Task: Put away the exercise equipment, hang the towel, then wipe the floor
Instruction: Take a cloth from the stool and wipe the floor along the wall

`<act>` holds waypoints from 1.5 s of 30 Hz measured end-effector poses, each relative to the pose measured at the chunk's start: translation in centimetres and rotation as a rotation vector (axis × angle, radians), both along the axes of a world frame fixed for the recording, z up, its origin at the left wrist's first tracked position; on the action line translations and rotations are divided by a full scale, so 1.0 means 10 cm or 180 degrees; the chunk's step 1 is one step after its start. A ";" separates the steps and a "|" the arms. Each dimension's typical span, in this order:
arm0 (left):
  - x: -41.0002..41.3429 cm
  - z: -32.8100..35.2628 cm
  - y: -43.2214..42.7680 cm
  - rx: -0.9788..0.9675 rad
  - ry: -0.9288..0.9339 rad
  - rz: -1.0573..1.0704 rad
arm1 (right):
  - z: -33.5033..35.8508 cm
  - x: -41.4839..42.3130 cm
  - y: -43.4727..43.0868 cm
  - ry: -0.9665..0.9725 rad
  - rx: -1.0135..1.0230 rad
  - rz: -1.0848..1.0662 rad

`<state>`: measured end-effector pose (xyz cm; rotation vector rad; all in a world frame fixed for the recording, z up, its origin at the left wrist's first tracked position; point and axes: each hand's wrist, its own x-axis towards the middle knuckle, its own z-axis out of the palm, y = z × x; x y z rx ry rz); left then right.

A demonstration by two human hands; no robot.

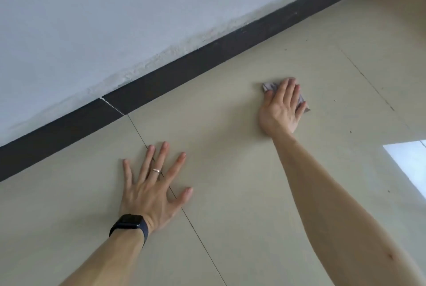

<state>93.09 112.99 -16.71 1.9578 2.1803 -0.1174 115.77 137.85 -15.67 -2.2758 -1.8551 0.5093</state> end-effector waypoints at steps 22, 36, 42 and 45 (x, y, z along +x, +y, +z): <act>-0.02 0.05 0.01 -0.0013 -0.0098 -0.0004 | 0.05 0.10 -0.17 -0.0169 -0.0026 0.1198; -0.02 0.03 0.00 -0.0026 -0.0203 0.0088 | 0.03 0.62 -1.86 -0.0247 -0.0108 0.0671; -0.05 -0.01 -0.03 -0.0033 -0.0247 0.0033 | 0.02 -0.19 -3.45 -0.0111 0.0230 0.1364; -0.05 0.00 -0.01 -0.0111 -0.0298 -0.0087 | 0.03 -0.11 -3.99 -0.0194 0.0312 0.2894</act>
